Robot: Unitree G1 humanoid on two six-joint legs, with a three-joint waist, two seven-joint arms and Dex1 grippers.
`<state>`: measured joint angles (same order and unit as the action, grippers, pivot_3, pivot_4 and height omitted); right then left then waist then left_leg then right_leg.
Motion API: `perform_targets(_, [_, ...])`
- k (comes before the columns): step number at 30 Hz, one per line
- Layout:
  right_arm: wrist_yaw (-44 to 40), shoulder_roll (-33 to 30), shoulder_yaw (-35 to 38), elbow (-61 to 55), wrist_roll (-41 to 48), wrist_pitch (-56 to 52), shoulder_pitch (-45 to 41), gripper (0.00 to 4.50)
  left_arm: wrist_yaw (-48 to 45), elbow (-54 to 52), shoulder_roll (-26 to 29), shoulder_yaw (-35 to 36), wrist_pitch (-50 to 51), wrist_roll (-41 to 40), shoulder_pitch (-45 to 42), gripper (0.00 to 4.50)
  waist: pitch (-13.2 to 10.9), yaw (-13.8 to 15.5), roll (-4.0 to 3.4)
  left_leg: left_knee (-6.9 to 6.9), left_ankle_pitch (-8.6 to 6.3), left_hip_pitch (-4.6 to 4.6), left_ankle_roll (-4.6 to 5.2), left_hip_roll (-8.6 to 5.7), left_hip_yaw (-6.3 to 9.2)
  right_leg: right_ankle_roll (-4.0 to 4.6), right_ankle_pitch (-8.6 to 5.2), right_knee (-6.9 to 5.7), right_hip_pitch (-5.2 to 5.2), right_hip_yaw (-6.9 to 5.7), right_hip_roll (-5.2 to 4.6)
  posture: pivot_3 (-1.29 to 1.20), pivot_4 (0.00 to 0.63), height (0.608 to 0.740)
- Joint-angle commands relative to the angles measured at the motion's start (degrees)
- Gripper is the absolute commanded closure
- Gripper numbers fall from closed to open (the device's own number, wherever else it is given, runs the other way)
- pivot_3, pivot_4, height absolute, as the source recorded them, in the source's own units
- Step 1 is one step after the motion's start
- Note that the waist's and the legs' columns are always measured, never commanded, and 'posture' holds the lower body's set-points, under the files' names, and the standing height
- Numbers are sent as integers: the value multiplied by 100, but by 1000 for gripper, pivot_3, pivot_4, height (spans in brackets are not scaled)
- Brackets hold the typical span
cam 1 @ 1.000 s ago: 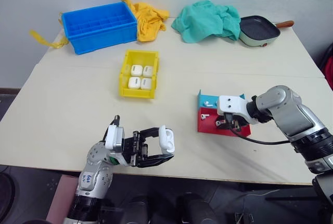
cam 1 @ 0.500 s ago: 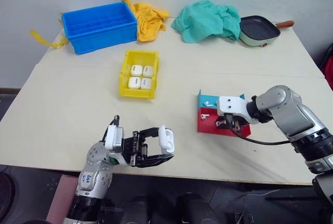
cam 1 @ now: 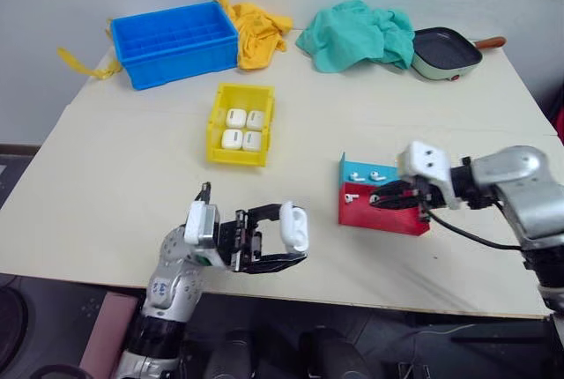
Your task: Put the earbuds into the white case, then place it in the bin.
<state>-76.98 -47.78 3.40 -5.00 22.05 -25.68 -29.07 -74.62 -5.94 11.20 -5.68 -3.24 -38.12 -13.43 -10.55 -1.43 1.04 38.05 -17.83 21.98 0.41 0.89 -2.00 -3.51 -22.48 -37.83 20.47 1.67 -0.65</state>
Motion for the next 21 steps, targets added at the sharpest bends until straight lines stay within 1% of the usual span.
perform_targets(1, [795, 878, 1723, -923, 2099, -203, 287, 4082, -119, 100, -261, -164, -20, -121, -256, 1717, 0, -33, 0, 3, 1, 2, -1, 1, -3, -1, 1, -2, 3, 3, 2, 0, 150, 740])
perform_targets(3, [1234, 1172, 2105, -1350, 2645, -299, 478, 4082, -53, 199, -449, -118, 68, -263, -413, 1717, 0, -15, -1, 5, 4, 6, -2, 1, -3, -1, 1, -4, 7, 2, 4, 0, 150, 740])
perform_targets(5, [1734, 1325, 2221, -1740, 3029, -501, 609, 4082, 130, 302, -638, 7, 229, -448, -610, 1717, 0, -13, 0, 9, 4, 8, -2, 1, -1, -2, 1, -7, 7, 2, 5, 0, 150, 740])
perform_targets(8, [2041, 1509, 2134, -2346, 3430, -459, 817, 4082, 80, 476, -707, 70, 271, -458, -917, 1717, 0, -24, -1, 11, 4, 8, 3, 1, -3, -2, 1, -7, 7, 6, 4, 0, 150, 740])
perform_targets(11, [2439, 1812, 1865, -3023, 3765, -337, 1007, 4082, 131, 545, -863, 129, 351, -544, -1278, 1717, 0, -16, -1, 9, 7, 8, -3, 1, -3, -2, 1, -11, 11, 7, 9, 0, 150, 740])
perform_targets(15, [2819, 2062, 1502, -3420, 3749, -138, 1042, 4082, 155, 522, -997, 118, 454, -559, -1504, 1717, 0, -16, -1, 9, 9, 11, -6, 0, -3, -4, 2, -8, 10, 8, 7, 0, 150, 740])
perform_targets(21, [2984, 2236, 1003, -3427, 3435, 170, 1021, 4082, 176, 458, -1029, 112, 600, -560, -1552, 1717, 0, -18, -1, 9, 10, 10, -6, 0, -3, -6, 3, -6, 11, 9, 7, 0, 150, 740])
